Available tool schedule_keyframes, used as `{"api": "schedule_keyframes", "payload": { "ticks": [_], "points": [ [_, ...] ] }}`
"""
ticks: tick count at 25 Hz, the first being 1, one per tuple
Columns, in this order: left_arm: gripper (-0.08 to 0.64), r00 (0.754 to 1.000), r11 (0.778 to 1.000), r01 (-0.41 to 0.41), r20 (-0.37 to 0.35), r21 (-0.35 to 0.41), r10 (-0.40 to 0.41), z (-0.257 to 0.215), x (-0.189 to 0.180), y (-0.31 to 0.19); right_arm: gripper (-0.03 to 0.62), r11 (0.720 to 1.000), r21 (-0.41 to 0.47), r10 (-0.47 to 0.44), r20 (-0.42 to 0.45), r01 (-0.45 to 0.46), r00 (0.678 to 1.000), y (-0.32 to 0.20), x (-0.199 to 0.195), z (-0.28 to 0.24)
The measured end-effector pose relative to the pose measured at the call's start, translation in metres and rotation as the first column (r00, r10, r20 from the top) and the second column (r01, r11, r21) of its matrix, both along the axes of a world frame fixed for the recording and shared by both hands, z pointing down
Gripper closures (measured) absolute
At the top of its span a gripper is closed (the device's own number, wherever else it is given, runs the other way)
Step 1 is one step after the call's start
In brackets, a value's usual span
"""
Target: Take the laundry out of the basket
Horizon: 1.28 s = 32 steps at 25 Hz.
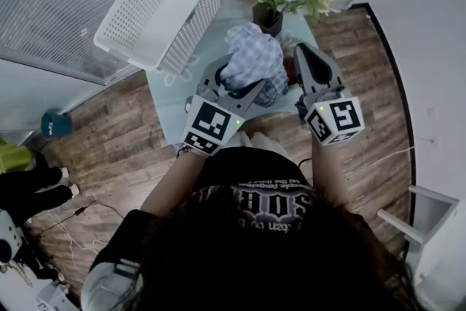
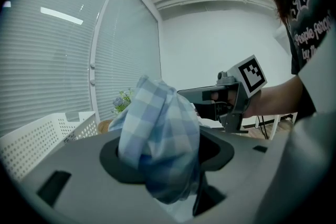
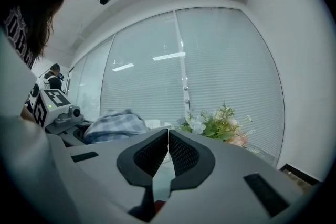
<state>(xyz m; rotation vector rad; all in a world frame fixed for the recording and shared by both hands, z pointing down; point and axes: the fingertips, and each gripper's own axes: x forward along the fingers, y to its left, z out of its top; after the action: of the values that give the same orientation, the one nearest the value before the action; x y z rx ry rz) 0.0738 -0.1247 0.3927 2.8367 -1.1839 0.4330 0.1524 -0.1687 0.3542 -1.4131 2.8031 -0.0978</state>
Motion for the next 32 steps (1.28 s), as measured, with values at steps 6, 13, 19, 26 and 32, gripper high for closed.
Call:
{"api": "schedule_keyframes", "payload": {
  "ticks": [6,13,19,26,32],
  "points": [
    [0.313,1.0,1.0,0.015,0.007,-0.013,-0.014,0.007,-0.004,0.001,0.565,1.0,0.005,0.003,-0.02,-0.002,1.0,-0.004,0.001,0.003],
    [0.313,0.999,0.999,0.039,0.005,-0.023,-0.038,0.011,-0.011,-0.002,0.565,1.0,0.016,0.013,-0.031,-0.012,0.999,-0.005,0.001,0.003],
    [0.313,0.998,0.998,0.059,0.004,-0.014,-0.059,0.009,-0.018,-0.007,0.565,0.999,0.029,0.021,-0.054,-0.02,0.998,-0.005,0.003,0.0],
    [0.313,0.996,0.996,0.084,-0.001,-0.012,-0.085,0.006,-0.027,-0.01,0.566,0.999,0.046,0.028,-0.067,-0.024,0.997,-0.004,0.004,-0.007],
    [0.313,0.996,0.996,0.087,-0.002,-0.013,-0.087,0.006,-0.028,-0.01,0.566,0.999,0.033,0.022,-0.054,-0.021,0.998,-0.005,0.004,-0.004]
  ]
}}
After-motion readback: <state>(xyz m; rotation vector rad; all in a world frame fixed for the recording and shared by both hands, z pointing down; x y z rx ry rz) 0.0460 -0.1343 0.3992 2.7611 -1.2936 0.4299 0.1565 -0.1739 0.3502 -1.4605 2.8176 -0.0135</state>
